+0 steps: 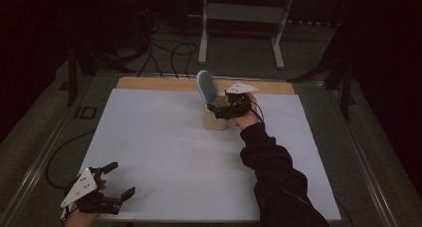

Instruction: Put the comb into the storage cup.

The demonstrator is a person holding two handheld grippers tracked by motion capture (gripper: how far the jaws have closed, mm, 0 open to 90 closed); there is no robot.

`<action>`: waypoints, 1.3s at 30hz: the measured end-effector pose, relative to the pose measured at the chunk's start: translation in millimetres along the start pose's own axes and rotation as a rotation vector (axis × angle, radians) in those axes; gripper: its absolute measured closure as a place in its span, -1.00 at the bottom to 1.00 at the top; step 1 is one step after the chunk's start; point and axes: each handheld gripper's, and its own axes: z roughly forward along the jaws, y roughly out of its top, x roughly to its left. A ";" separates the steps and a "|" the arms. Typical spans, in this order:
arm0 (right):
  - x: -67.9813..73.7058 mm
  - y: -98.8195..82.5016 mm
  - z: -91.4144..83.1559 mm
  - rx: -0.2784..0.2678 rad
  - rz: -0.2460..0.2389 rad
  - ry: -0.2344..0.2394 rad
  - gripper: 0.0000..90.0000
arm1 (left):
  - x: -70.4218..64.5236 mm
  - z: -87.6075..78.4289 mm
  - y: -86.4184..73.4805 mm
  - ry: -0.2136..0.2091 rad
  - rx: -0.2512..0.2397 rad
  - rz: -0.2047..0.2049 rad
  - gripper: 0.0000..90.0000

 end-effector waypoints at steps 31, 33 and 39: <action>1.4 4.5 -32.9 0.051 0.009 0.070 -0.79 | -0.4 -0.8 0.7 0.001 -0.003 0.003 -1.00; 0.6 3.3 -35.5 0.053 0.017 0.089 -0.79 | -0.4 -0.8 0.7 0.001 -0.004 0.003 -1.00; -2.1 -0.6 -44.0 0.058 0.031 0.129 -0.79 | -0.5 -0.8 0.9 0.001 -0.004 0.003 -1.00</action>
